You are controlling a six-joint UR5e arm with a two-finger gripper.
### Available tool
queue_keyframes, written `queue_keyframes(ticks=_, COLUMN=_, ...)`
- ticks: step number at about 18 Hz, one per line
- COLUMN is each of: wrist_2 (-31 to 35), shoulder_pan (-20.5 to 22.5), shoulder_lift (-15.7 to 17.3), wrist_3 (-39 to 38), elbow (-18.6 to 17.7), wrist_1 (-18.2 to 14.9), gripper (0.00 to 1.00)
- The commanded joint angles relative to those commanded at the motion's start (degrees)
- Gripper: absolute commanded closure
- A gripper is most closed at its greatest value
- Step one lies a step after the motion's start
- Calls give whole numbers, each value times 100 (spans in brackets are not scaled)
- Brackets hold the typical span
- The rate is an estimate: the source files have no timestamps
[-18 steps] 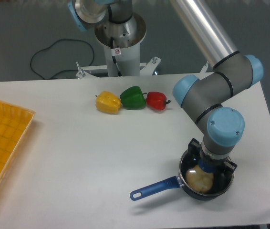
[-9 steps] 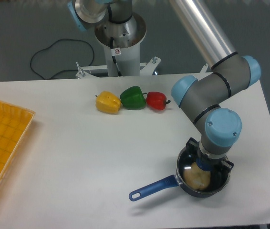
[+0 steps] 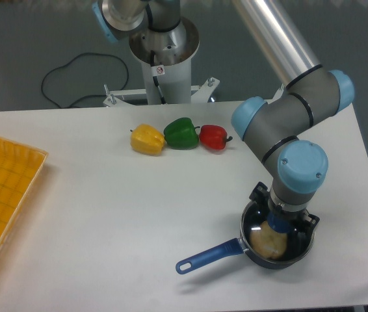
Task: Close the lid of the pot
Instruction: 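Open the gripper and lift it up off the lid knob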
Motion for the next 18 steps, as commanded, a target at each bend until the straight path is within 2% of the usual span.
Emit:
queue_keyframes(ticks=2, wrist_2=-79, shoulder_pan=0, shoulder_lift=228, wrist_3=0, elbow=-369, wrist_1=195, gripper=0)
queue_keyframes(ticks=6, wrist_2=-237, shoulder_pan=0, shoulder_lift=554, wrist_3=-35, elbow=-739, wrist_1=213, gripper=0)
queue_keyframes(ticks=9, wrist_2=-316, shoulder_pan=18, shoulder_lift=800, wrist_3=-35, elbow=-933, wrist_1=213, gripper=0)
queue_keyframes(ticks=15, wrist_2=-291, shoulder_pan=149, shoulder_lift=906, wrist_3=0, elbow=-986, wrist_1=169, gripper=0)
queue_keyframes(ticks=18, wrist_2=-282, shoulder_pan=447, shoulder_lift=1169, wrist_3=148, elbow=-1319, wrist_1=221, gripper=0)
